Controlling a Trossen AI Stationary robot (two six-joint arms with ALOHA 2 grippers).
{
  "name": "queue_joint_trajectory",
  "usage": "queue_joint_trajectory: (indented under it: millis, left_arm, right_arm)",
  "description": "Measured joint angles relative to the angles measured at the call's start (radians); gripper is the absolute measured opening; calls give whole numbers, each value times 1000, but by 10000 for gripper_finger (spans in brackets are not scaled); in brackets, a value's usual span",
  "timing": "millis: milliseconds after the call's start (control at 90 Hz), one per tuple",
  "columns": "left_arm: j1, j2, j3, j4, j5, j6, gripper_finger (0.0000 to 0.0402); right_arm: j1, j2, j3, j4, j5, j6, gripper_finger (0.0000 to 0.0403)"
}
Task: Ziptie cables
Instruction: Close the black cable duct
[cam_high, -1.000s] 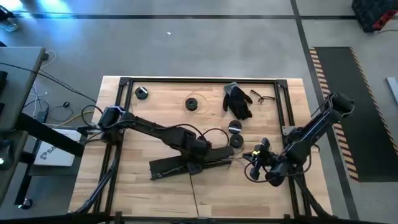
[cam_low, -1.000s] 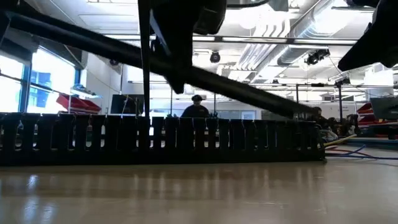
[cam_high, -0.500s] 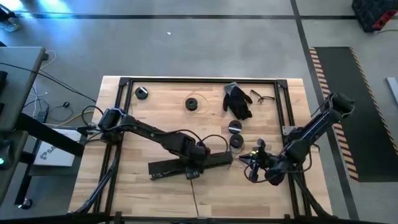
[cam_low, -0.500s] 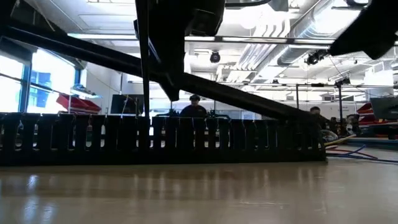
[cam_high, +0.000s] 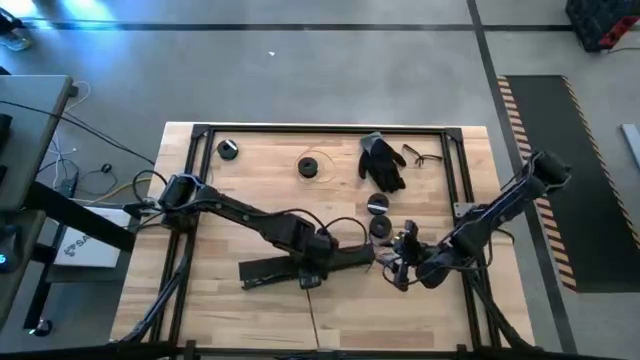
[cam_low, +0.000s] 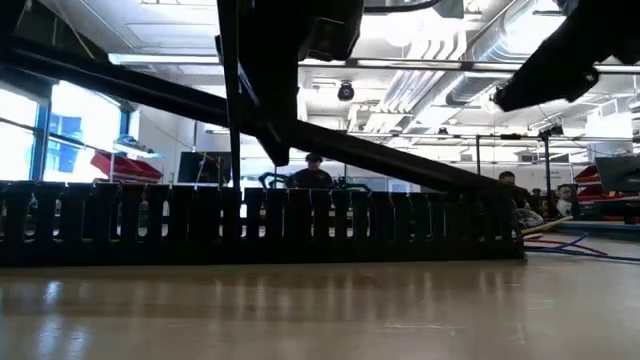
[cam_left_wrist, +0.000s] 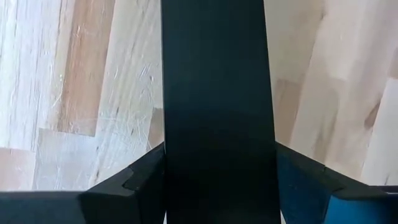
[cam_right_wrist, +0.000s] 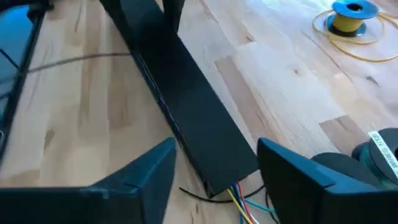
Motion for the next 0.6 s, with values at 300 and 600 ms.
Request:
queue_joint_trajectory:
  millis: [300, 600]
  left_arm:
    - [-18, 10, 0, 11, -1, -12, 211]
    - [-34, 40, 0, 10, -40, -13, 211]
  right_arm:
    - [-185, 95, 0, 164, -238, -219, 252]
    - [-270, 261, 0, 291, -319, -232, 193]
